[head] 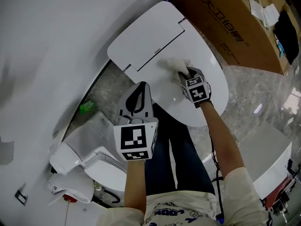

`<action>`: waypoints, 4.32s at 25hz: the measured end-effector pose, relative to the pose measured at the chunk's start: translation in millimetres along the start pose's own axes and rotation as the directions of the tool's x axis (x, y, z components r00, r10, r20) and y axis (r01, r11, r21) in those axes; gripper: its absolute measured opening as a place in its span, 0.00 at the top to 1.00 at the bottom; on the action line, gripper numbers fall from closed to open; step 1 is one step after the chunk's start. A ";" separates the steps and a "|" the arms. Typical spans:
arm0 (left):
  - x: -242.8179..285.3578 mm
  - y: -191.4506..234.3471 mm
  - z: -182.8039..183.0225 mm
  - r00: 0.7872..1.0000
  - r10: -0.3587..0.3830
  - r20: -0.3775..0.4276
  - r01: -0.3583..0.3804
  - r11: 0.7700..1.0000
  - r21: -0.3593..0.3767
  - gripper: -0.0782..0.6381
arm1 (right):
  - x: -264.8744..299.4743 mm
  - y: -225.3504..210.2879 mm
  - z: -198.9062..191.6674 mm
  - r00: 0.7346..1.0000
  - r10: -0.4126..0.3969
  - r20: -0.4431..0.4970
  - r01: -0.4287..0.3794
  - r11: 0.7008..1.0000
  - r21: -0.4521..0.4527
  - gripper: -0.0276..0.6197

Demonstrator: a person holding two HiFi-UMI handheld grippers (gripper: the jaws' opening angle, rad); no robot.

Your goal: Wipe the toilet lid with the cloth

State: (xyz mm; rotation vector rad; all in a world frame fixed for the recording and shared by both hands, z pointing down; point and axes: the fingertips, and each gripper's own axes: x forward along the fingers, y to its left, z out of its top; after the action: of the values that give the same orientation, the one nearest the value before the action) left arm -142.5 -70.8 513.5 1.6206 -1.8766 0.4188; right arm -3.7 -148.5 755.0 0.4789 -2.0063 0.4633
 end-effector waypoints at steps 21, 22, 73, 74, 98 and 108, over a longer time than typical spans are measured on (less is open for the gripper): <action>9.2 -89.9 -11.5 0.987 -0.154 -0.044 0.158 0.980 0.118 0.88 | -70.8 -19.6 -144.3 0.996 -0.083 -0.035 0.085 0.994 0.063 0.77; 10.1 -93.5 -12.0 0.986 -0.160 -0.047 0.164 0.979 0.123 0.88 | -74.2 -21.4 -151.2 0.996 -0.087 -0.037 0.090 0.993 0.072 0.77; -21.9 -25.0 2.3 0.997 -0.080 -0.005 0.080 0.995 0.055 0.88 | -127.0 28.0 -10.7 0.972 -0.038 0.231 0.027 0.998 0.053 0.77; -25.4 -15.8 1.1 0.998 -0.063 -0.002 0.063 0.997 0.044 0.88 | -122.0 37.0 3.7 0.970 -0.017 0.244 0.008 0.999 0.036 0.77; -74.4 116.8 -59.5 0.986 0.167 -0.026 -0.169 0.975 -0.147 0.88 | 39.3 193.6 124.6 0.973 0.188 0.131 -0.151 0.957 -0.247 0.77; -64.4 126.8 -65.6 0.986 0.163 -0.045 -0.168 0.976 -0.139 0.89 | 73.1 190.5 106.4 0.987 0.145 0.074 -0.128 0.971 -0.204 0.77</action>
State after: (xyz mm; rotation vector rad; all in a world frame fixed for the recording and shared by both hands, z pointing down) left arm -245.6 43.6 542.0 1.3620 -1.9763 0.3697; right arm -212.1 -50.9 749.5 0.2416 -2.1539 0.3245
